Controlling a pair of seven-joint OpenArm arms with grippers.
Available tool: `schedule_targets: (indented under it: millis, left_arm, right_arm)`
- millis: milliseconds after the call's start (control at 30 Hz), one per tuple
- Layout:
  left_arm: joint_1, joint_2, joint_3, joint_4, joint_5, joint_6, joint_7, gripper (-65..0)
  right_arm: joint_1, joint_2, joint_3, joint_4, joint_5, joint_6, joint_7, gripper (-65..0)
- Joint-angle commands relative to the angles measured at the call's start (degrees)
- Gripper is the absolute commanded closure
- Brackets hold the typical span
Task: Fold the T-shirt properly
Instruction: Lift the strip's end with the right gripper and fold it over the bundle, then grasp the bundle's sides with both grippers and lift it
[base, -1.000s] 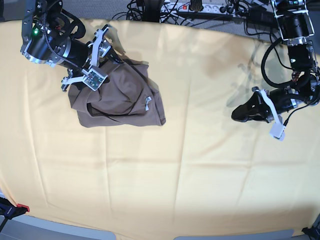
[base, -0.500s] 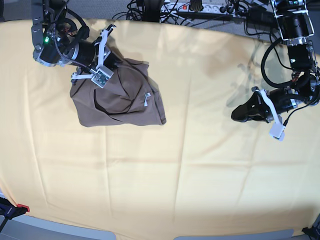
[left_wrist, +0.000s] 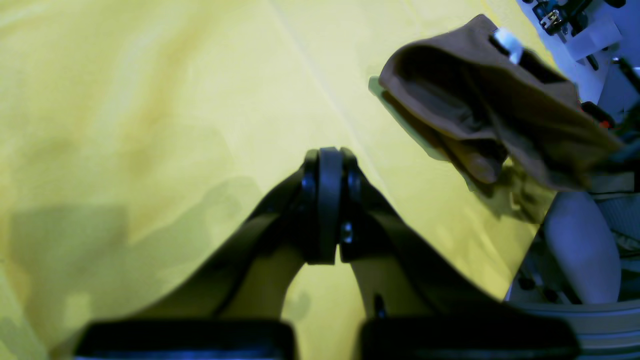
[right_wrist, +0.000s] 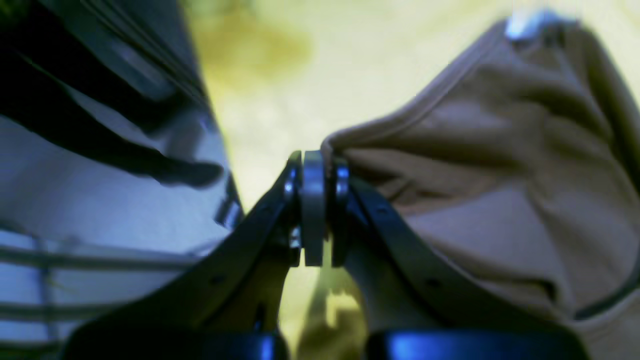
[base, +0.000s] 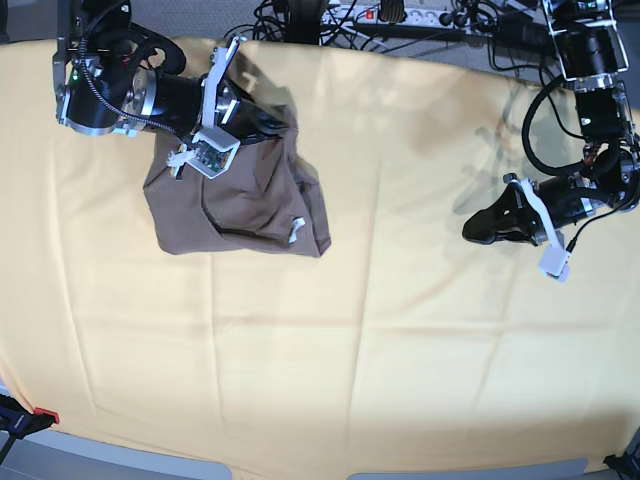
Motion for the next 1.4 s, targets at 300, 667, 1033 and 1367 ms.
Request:
schedule_targets:
  millis: [300,667,1033,1367]
  left_arm:
    - [-1.0,-1.1,-0.5,0.9,-1.6,-0.5,-0.9,0.0]
    - [-1.0,-1.2,-0.5,0.9,-4.2,-0.5,-0.8,0.0]
    - [-3.1,-4.3,-0.4,0.9,-13.4,-0.5,6.8,0.0]
    - [-2.9,-4.3,10.7,6.2,-13.4,-0.5,8.0,0.0]
  right_arm:
    - [0.3,-4.2,-4.5,0.9,-5.1,0.1,1.3,0.0]
    - [0.7,-4.9,-11.5,0.9,-18.6,0.1,7.7,-13.6]
    - [7.8,-4.9,-5.9,7.1,-22.5,0.1,8.0,-41.1]
    - [13.2,-0.7,6.4,3.3,-29.4,-0.3,16.5,0.0]
